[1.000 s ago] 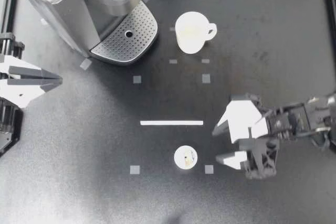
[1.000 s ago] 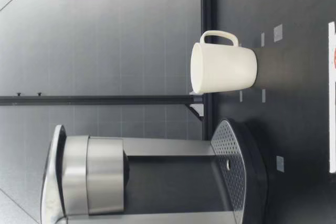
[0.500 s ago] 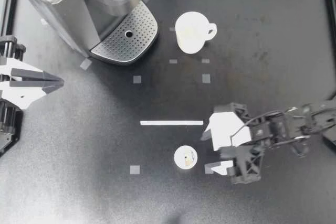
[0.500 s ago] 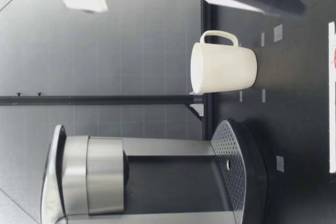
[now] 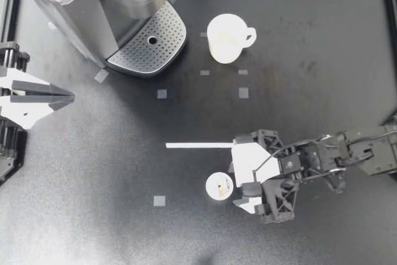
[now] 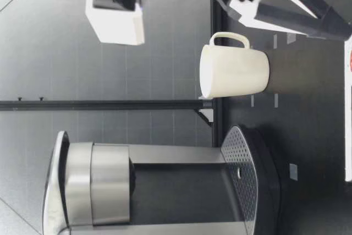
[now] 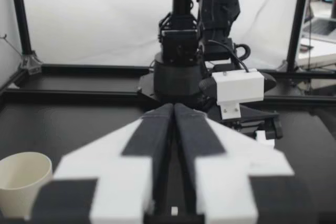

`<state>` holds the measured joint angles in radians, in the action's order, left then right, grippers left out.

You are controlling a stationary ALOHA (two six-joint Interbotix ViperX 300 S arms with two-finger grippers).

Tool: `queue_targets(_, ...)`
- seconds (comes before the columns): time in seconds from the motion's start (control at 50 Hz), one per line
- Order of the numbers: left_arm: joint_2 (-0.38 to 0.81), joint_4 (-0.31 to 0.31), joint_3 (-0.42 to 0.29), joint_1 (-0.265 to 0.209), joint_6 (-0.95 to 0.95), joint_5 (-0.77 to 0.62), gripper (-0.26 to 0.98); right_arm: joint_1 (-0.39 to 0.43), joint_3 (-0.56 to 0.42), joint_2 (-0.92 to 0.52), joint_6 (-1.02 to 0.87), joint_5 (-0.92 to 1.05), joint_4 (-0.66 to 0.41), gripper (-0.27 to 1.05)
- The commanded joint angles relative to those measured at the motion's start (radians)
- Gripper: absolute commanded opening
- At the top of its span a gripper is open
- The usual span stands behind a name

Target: Place the coffee capsule inside the capsule container, then place the cup onto the center of the cup tray.

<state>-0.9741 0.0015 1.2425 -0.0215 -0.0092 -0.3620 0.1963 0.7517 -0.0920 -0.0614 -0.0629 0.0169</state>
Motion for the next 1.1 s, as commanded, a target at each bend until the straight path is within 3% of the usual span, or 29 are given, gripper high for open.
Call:
queue_targets(0.0, 0.003, 0.0, -0.011, -0.002, 0.002, -0.009, 0.15, 0.006, -0.028, 0.008, 0.002, 0.003, -0.002, 0.81)
queue_targets(1.08, 0.002, 0.0, -0.011, -0.003, 0.0, -0.006, 0.15, -0.018, -0.13, -0.074, 0.028, -0.005, -0.026, 0.81)
